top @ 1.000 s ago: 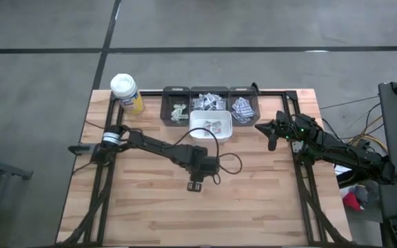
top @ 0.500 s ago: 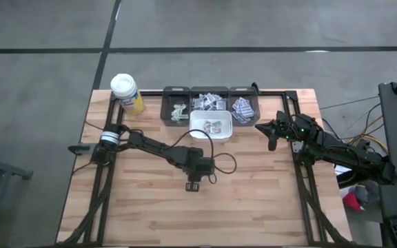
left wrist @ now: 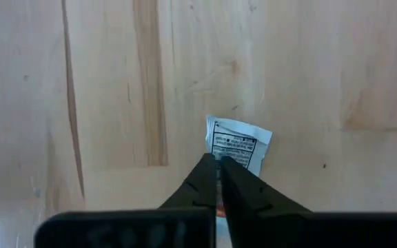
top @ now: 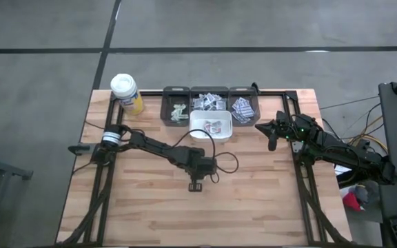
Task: Pick & Place First Aid Supplies
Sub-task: Put the ointment pack into the white bin, then return to Home Position
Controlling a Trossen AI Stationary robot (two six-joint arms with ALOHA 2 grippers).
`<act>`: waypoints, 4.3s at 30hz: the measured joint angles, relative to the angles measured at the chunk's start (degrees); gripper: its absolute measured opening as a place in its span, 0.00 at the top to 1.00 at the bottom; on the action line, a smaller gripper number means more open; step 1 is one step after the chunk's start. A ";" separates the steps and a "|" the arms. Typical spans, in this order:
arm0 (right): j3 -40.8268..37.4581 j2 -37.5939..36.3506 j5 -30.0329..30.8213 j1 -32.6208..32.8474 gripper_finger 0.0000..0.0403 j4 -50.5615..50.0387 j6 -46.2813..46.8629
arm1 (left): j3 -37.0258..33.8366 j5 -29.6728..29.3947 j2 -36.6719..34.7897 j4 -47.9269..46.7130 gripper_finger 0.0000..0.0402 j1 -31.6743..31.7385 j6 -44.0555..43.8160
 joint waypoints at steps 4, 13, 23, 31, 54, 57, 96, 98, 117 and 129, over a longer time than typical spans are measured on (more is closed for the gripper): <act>0.00 0.04 0.00 0.00 0.98 0.00 0.00 | 0.03 0.27 0.02 0.12 0.99 0.00 -0.74; 0.02 0.02 -0.02 0.00 0.98 0.00 0.02 | 5.85 0.59 -0.01 0.33 1.00 -0.05 -1.91; 0.02 0.02 -0.02 0.00 0.98 0.00 0.02 | 16.73 -26.08 -0.20 0.54 1.00 0.24 17.26; 0.01 0.02 -0.01 0.00 0.98 0.00 0.03 | 19.87 -40.66 -0.22 -2.22 1.00 7.18 13.38; 0.01 -0.02 0.04 -0.02 0.98 0.00 -0.04 | 22.07 -6.16 5.41 -8.66 1.00 23.75 5.41; 0.01 -0.02 0.07 -0.01 0.98 0.00 -0.04 | 21.88 -6.13 7.25 -8.99 1.00 23.56 6.05; 0.01 -0.07 -0.07 -0.01 0.98 0.02 1.07 | -20.64 -5.44 -37.30 17.96 0.76 17.41 -1.30; 0.02 -0.07 -0.07 0.00 0.98 0.02 1.07 | -27.25 -5.48 -41.94 21.78 0.76 17.13 -3.33; 0.00 -0.07 4.21 -0.02 0.98 0.07 6.41 | -55.77 -9.83 -83.72 23.88 0.76 15.59 -9.39; 0.00 -0.15 4.09 0.02 0.98 3.05 5.27 | -66.45 -13.12 -92.37 29.50 0.77 12.41 -12.12</act>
